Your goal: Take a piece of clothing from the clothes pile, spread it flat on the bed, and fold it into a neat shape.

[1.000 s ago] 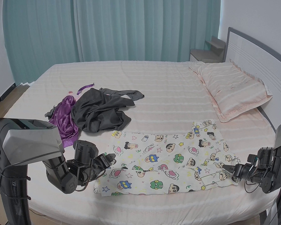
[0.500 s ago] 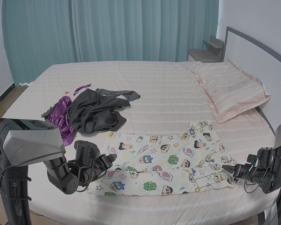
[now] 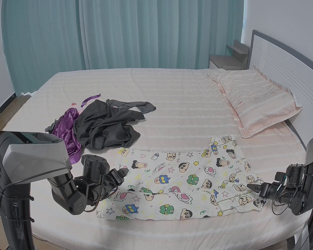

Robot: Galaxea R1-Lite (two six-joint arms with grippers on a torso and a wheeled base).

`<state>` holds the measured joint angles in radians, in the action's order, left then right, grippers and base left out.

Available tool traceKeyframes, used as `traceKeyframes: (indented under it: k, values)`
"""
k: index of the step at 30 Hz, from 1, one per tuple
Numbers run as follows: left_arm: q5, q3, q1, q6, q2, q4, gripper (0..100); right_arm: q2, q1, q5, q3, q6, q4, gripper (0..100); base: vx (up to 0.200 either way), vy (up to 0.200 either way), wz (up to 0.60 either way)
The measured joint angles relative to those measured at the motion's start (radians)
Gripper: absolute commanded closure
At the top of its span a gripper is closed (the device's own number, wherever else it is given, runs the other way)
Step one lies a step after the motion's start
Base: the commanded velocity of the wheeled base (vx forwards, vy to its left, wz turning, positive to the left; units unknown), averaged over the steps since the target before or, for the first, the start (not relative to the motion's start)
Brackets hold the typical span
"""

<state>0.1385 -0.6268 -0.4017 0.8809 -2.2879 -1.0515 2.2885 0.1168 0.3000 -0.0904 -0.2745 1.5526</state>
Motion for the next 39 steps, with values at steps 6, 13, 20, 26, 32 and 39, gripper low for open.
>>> traceKeyframes:
  k: [6,13,20,26,32,39]
  values:
    - [-0.002,-0.037,0.023,-0.014,0.016,0.002,0,0.0,0.0,0.0,0.0,-0.001,0.0,0,0.0,0.0,0.0]
    - [-0.006,-0.152,0.064,-0.087,0.024,0.134,0,0.0,-0.001,0.0,0.0,-0.001,0.0,0,0.0,0.0,0.0]
    - [-0.012,-0.351,0.106,-0.115,-0.018,0.3,0,0.001,-0.006,0.0,0.004,-0.001,0.0,0,0.0,0.0,0.0]
    - [-0.049,-0.524,0.141,-0.163,-0.114,0.399,0,0.002,-0.013,0.0,0.01,-0.001,0.0,0,0.0,0.0,0.0]
    - [-0.137,-0.613,0.158,-0.184,-0.191,0.421,0,0.003,-0.019,0.0,0.013,-0.001,0.0,0,0.0,0.0,0.0]
    - [-0.158,-0.67,0.16,-0.183,-0.243,0.421,0,0.003,-0.024,-0.001,0.017,-0.001,0.0,0,0.0,0.0,0.0]
